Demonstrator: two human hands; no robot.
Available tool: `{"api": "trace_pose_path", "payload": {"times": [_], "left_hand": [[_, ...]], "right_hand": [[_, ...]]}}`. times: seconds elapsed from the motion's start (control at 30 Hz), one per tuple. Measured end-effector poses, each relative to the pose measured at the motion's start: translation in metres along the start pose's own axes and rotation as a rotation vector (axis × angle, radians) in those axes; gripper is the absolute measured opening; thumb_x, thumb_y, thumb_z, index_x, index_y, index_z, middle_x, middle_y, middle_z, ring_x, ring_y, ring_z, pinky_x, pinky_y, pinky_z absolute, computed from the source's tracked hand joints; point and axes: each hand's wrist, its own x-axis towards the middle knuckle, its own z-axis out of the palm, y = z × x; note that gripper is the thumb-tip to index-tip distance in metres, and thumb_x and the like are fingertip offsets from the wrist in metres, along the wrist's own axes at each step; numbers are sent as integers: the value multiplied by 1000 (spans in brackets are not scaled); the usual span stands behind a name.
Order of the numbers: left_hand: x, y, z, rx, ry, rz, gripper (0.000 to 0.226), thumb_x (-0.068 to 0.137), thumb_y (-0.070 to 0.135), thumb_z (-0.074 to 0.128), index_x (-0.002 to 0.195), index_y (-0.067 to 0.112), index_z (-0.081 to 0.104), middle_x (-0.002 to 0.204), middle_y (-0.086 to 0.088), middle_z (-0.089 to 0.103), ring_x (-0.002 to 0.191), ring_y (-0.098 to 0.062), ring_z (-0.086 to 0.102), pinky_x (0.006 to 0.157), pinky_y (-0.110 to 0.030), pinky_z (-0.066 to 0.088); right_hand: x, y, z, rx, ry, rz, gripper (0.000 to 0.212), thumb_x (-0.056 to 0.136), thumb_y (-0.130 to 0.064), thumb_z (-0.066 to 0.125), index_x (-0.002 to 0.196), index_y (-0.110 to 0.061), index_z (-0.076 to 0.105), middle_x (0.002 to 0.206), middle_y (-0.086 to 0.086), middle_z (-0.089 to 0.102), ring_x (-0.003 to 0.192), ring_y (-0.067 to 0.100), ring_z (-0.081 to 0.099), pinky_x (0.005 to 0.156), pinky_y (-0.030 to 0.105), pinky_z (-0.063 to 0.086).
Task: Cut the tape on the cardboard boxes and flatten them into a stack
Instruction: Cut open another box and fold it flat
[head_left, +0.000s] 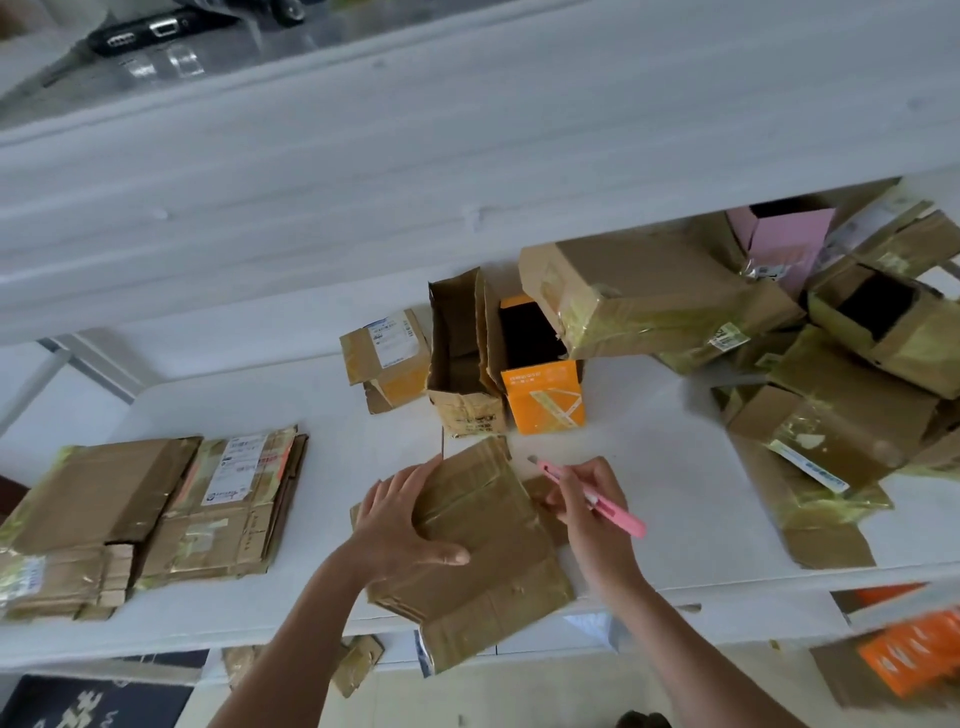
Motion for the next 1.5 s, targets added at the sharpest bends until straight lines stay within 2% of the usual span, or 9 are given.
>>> {"api": "trace_pose_path", "payload": {"times": [0.1,0.3,0.47,0.63,0.87,1.0,1.1,1.33,1.5], "left_hand": [[-1,-1,4,5,33,0,120,52,80,69,150,45,11,152,13,24,138,-16,20,118,-42,11],[-2,2,4,-4,49,-18,118,51,80,67,150,45,12,151,12,26,137,-17,20,117,-42,13],[-3,5,3,1,49,-20,116,57,75,74,151,43,13,151,13,25,137,-16,20,117,-41,11],[-1,3,4,-13,45,-16,116,55,77,69,150,43,14,151,12,26,136,-16,21,117,-41,12],[2,1,11,19,96,-7,118,52,84,63,151,42,16,151,13,30,135,-17,25,116,-43,16],[2,3,12,24,100,-9,117,54,82,66,152,41,16,151,13,30,134,-17,25,116,-43,16],[2,5,12,22,100,-19,120,51,84,62,152,41,15,150,13,30,134,-17,25,116,-42,17],[0,3,13,19,92,-3,120,50,83,62,152,41,16,150,12,30,134,-17,24,117,-43,16],[1,0,14,19,99,1,135,34,101,49,151,44,15,147,15,31,130,-14,25,115,-41,19]], "right_hand": [[9,-9,7,50,-71,24,14,99,-13,54,86,-8,53,69,4,64,69,19,64,72,40,54],[13,-11,13,15,-158,-12,14,100,-10,51,87,-6,51,66,-4,62,65,14,60,64,26,52],[17,-12,12,-11,-167,-11,14,100,-14,52,90,-5,52,66,-7,62,63,11,61,58,28,55],[19,-10,14,-15,-172,-8,13,101,-13,52,89,-6,52,67,-6,62,67,12,63,65,27,55],[35,-12,1,-96,-273,-12,18,100,-10,53,83,-6,50,71,12,60,68,15,64,69,24,55],[36,-9,-8,-133,-319,-18,19,100,-10,53,82,-11,50,68,1,61,70,21,64,71,31,57],[28,-9,-16,-111,-340,23,19,100,-8,52,81,-8,49,67,-2,60,70,18,63,76,42,58],[7,-10,-30,-14,-343,87,19,99,-5,53,81,-5,49,69,2,60,71,20,63,82,47,60],[-6,-7,-43,55,-372,100,19,98,-1,53,80,0,47,68,8,58,72,25,62,85,41,59]]}}
